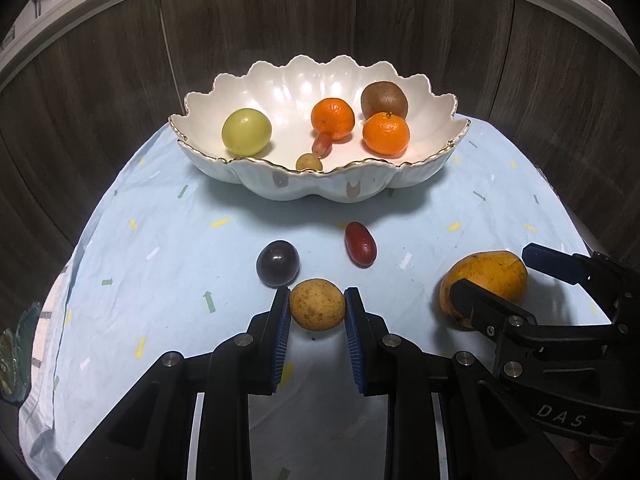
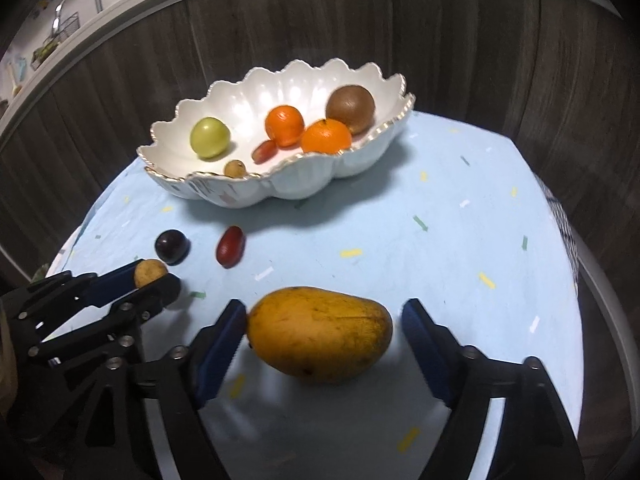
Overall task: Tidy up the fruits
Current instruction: 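Lift the brown fruit and the mango off the cloth with both tools, then carry the brown fruit with the left tool while the right tool carries the mango over the bowl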
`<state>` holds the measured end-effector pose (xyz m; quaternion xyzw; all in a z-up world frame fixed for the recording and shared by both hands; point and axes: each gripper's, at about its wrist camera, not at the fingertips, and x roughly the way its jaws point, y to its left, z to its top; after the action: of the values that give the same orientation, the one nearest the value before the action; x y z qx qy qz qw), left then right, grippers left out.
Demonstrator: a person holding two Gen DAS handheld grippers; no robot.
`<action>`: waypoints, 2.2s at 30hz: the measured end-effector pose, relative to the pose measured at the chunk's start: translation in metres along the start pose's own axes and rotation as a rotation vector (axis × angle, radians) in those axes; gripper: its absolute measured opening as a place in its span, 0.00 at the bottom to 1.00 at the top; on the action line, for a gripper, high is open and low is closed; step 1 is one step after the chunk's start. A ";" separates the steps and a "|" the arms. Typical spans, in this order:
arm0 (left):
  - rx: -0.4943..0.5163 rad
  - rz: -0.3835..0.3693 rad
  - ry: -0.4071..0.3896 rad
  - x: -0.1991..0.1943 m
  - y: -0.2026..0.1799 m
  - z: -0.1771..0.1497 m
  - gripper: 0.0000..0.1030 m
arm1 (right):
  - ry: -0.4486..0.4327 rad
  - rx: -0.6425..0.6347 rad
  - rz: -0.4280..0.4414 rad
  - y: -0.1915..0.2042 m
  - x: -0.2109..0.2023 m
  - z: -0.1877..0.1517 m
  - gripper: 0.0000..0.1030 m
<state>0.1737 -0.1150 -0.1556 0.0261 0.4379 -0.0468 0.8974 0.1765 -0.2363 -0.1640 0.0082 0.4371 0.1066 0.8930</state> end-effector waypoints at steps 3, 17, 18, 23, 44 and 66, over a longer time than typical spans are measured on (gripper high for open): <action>-0.002 0.002 0.006 0.001 0.001 -0.001 0.26 | 0.008 0.013 0.013 -0.002 0.005 0.001 0.84; -0.015 0.010 0.023 0.009 0.006 -0.003 0.26 | 0.021 -0.008 -0.011 0.004 0.017 0.000 0.76; -0.014 0.011 0.020 0.008 0.007 -0.003 0.26 | 0.020 -0.009 -0.014 0.004 0.016 0.000 0.76; -0.016 0.010 0.003 -0.001 0.009 0.000 0.26 | 0.003 -0.011 -0.029 0.006 0.004 0.001 0.75; -0.049 -0.025 -0.113 -0.066 0.035 0.038 0.26 | -0.143 -0.022 -0.061 0.039 -0.072 0.042 0.75; 0.039 -0.094 -0.170 -0.063 0.073 0.122 0.26 | -0.208 -0.055 -0.113 0.060 -0.073 0.116 0.75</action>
<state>0.2388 -0.0490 -0.0302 0.0187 0.3600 -0.0994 0.9274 0.2126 -0.1828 -0.0288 -0.0301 0.3386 0.0668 0.9381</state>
